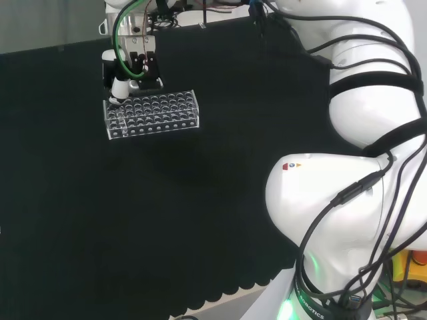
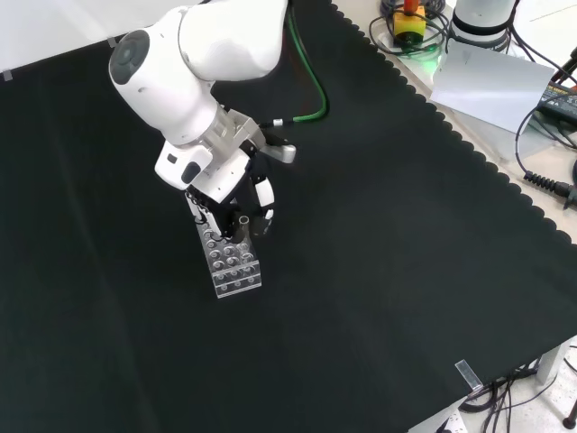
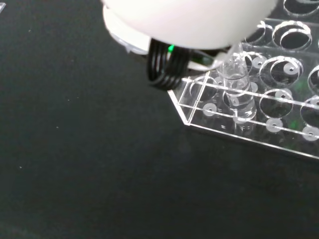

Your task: Put the test tube back in the rack.

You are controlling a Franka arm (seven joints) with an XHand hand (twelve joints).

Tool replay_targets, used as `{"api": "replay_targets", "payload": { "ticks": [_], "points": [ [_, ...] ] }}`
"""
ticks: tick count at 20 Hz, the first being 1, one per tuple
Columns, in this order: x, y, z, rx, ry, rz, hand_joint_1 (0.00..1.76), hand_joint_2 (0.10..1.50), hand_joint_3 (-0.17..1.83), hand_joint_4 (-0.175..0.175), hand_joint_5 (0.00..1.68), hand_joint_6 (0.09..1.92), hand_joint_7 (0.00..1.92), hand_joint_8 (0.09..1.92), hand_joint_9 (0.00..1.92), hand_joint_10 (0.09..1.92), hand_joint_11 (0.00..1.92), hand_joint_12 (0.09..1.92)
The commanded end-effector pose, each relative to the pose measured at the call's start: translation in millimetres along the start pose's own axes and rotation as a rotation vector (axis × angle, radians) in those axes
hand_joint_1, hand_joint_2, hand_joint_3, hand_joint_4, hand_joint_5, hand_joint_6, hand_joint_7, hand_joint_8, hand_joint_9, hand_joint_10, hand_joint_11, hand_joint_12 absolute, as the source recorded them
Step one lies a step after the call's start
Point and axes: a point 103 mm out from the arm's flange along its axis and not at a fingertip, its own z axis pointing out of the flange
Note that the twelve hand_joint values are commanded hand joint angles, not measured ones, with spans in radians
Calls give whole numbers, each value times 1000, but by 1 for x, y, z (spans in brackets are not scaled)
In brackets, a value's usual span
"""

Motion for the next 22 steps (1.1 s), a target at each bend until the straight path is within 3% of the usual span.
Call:
{"api": "replay_targets", "payload": {
  "ticks": [1,4,8,13,22],
  "points": [
    [-9,-2,-4,103,139,1,1145,554,760,-155,869,757,1139,755,1144,824,634,1422],
    [-11,-6,-10,107,139,-3,1088,511,771,-122,539,811,828,901,903,870,452,1484],
    [-10,-12,-22,91,140,-10,1064,507,744,-92,365,719,656,945,786,887,374,1512],
    [-6,-26,-51,47,138,-28,1047,511,725,-73,323,608,564,956,710,897,329,1529],
    [0,-72,-132,-59,99,-38,1032,516,712,-64,321,530,515,956,651,902,282,1541]
  ]
}}
